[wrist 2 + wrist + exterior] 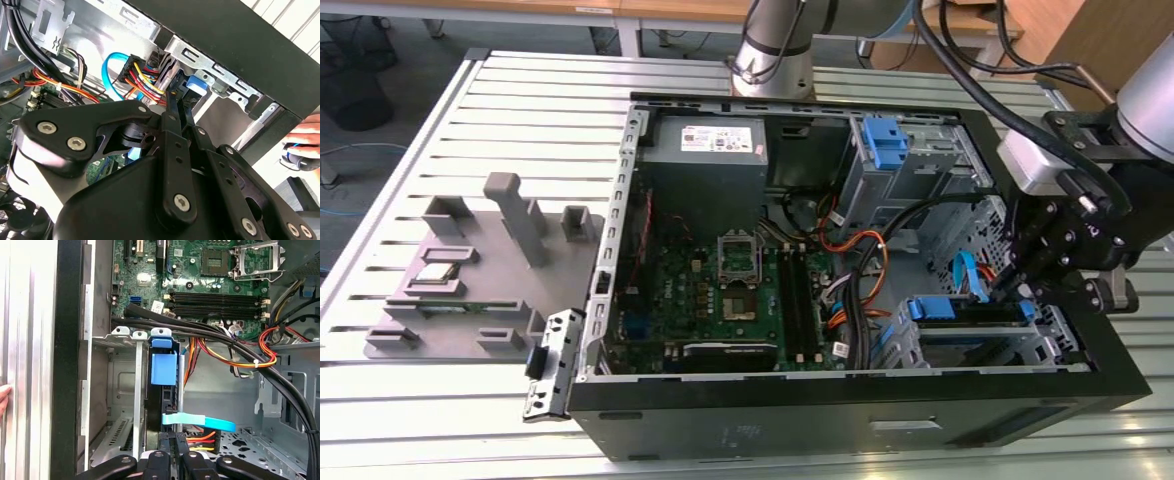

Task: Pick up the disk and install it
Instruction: 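Insert the second disk wire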

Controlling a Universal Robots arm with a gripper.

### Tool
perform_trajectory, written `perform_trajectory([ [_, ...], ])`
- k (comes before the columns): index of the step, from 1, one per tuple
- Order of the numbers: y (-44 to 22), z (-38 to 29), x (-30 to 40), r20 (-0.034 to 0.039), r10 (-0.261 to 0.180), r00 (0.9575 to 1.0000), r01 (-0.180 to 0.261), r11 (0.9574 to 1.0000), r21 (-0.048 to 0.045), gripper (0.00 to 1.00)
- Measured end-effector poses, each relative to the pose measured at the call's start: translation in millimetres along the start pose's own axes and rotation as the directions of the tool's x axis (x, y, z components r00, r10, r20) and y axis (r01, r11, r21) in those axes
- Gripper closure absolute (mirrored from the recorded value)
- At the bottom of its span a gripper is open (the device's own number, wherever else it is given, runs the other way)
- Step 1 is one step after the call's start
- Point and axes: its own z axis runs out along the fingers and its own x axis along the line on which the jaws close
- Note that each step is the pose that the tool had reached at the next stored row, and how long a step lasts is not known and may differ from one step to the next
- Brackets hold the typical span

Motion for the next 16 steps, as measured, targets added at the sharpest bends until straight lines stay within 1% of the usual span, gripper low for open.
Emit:
perform_trajectory([
  [7, 1.8, 0.7, 0.0, 0.0, -0.005, 1.0, 0.005, 1.0, 0.0011, 0.84],
  [16, 2.2, 1.8, 0.0, -0.0002, -0.007, 1.0, 0.007, 1.0, 0.0011, 0.84],
])
